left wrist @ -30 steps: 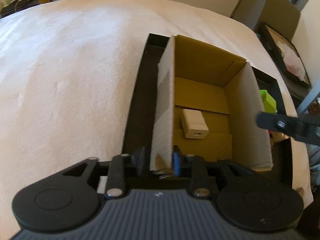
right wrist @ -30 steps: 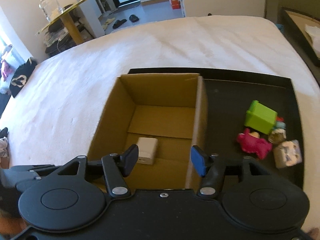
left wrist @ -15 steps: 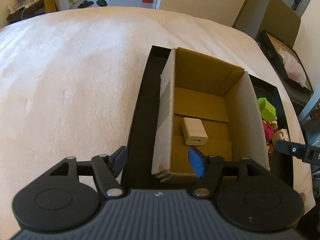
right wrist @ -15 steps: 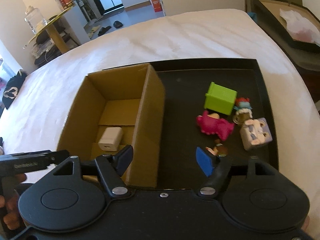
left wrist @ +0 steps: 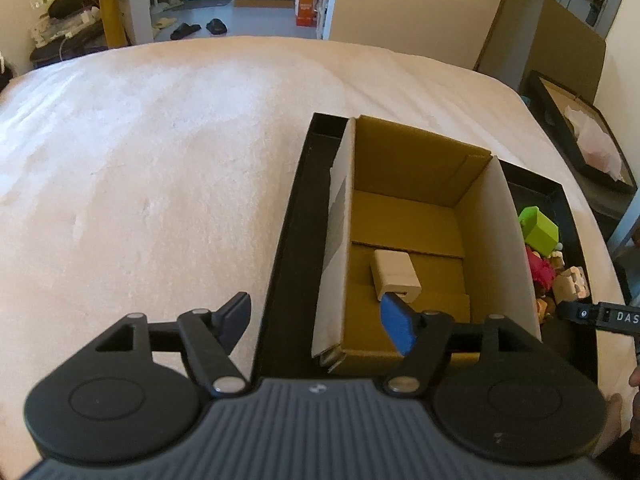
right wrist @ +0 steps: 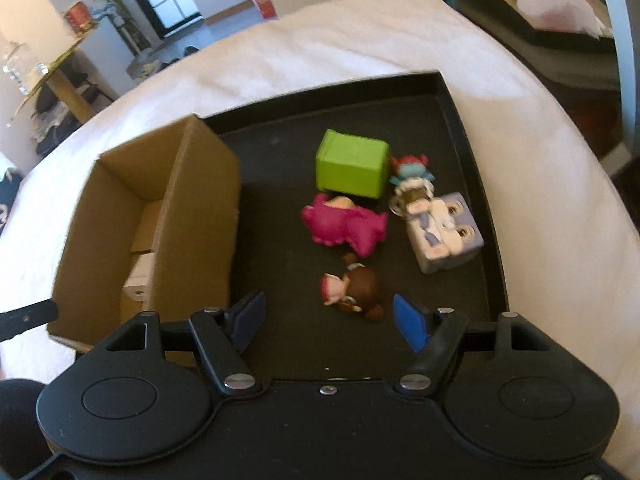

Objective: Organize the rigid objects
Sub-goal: 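Open the left gripper off the box while the right gripper grasps the brown-haired doll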

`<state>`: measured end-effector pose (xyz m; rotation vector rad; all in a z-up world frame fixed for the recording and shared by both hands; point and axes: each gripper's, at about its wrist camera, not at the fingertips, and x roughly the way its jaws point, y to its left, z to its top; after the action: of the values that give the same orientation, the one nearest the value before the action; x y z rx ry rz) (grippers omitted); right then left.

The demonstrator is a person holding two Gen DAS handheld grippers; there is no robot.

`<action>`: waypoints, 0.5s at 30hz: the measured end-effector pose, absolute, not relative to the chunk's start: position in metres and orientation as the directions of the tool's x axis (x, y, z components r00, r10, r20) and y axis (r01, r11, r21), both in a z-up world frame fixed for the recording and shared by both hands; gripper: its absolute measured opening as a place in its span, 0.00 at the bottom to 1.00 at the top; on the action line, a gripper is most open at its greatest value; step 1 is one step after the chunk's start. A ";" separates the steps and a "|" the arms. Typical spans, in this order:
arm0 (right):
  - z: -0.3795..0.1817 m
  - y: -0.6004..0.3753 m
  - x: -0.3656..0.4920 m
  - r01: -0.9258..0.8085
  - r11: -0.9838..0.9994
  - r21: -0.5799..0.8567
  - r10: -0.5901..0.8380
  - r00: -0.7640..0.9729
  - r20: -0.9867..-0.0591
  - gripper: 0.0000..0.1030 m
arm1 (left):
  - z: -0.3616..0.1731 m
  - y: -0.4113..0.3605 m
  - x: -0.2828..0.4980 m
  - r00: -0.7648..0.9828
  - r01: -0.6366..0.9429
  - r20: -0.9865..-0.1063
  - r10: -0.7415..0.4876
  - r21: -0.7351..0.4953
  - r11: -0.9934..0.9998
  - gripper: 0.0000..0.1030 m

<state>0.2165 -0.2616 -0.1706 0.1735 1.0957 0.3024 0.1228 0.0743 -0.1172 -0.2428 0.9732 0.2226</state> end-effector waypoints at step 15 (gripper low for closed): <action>-0.203 -0.254 0.231 -0.140 0.954 0.265 0.299 0.400 -0.866 0.74 | -0.120 0.068 0.133 0.503 -0.334 -0.849 0.165 -0.015 0.942 0.69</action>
<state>0.2307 -0.2536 -0.2031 0.1585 1.1266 0.2789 0.1329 0.0682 -0.1204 -0.1859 1.0007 0.3033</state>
